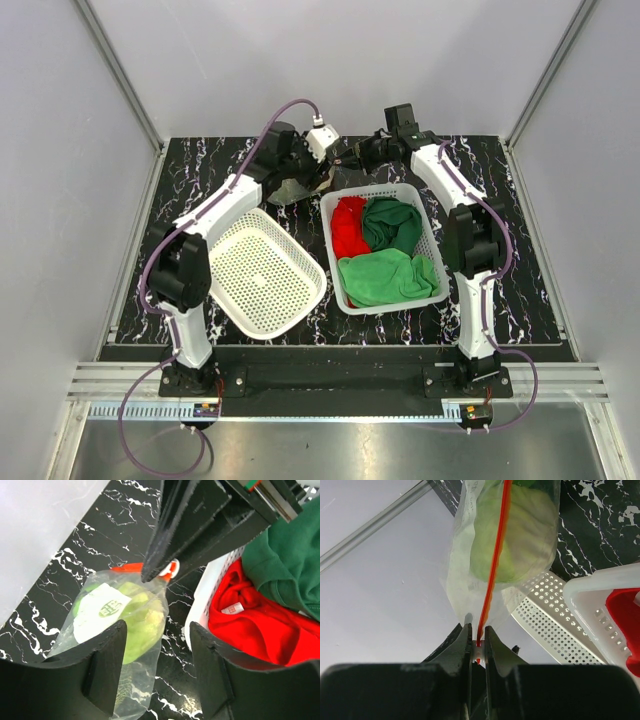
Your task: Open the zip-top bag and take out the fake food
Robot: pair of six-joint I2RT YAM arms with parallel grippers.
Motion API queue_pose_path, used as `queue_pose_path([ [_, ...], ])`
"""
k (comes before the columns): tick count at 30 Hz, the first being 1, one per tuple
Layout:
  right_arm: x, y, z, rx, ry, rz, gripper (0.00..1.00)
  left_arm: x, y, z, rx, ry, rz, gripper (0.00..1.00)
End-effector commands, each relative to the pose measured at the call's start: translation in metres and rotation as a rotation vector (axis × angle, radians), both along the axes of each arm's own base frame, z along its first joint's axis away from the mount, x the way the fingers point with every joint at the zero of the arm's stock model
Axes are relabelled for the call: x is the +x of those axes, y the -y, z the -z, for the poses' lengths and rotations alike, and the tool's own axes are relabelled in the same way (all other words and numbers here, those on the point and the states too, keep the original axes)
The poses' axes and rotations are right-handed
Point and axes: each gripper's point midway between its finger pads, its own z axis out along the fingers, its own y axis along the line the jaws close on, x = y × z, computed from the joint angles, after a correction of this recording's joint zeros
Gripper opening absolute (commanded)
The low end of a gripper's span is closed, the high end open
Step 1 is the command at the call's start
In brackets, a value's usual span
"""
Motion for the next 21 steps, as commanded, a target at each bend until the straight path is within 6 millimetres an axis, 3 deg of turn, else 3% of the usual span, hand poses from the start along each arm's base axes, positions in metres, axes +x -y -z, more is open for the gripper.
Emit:
queue_pose_path([
  [1, -0.002, -0.006, -0.024, 0.017, 0.053, -0.022, 0.09, 0.003, -0.005, -0.058, -0.092, 0.123, 0.017, 0.57],
  [4, -0.001, -0.007, -0.024, 0.018, 0.055, -0.021, 0.09, -0.001, -0.004, -0.064, -0.1, 0.145, 0.055, 0.67],
  [5, 0.0, -0.007, -0.024, 0.019, 0.056, -0.021, 0.09, 0.0, -0.003, -0.061, -0.101, 0.139, 0.057, 0.75],
  [9, 0.0, -0.007, -0.027, 0.021, 0.06, -0.019, 0.09, 0.013, 0.001, -0.058, -0.123, 0.141, 0.037, 0.8],
  [13, -0.002, -0.007, -0.026, 0.017, 0.057, -0.021, 0.09, 0.016, 0.007, -0.064, -0.143, 0.162, 0.052, 0.79],
  [21, -0.002, -0.009, -0.025, 0.018, 0.052, -0.019, 0.09, 0.026, 0.02, -0.044, -0.133, 0.117, 0.087, 0.63],
])
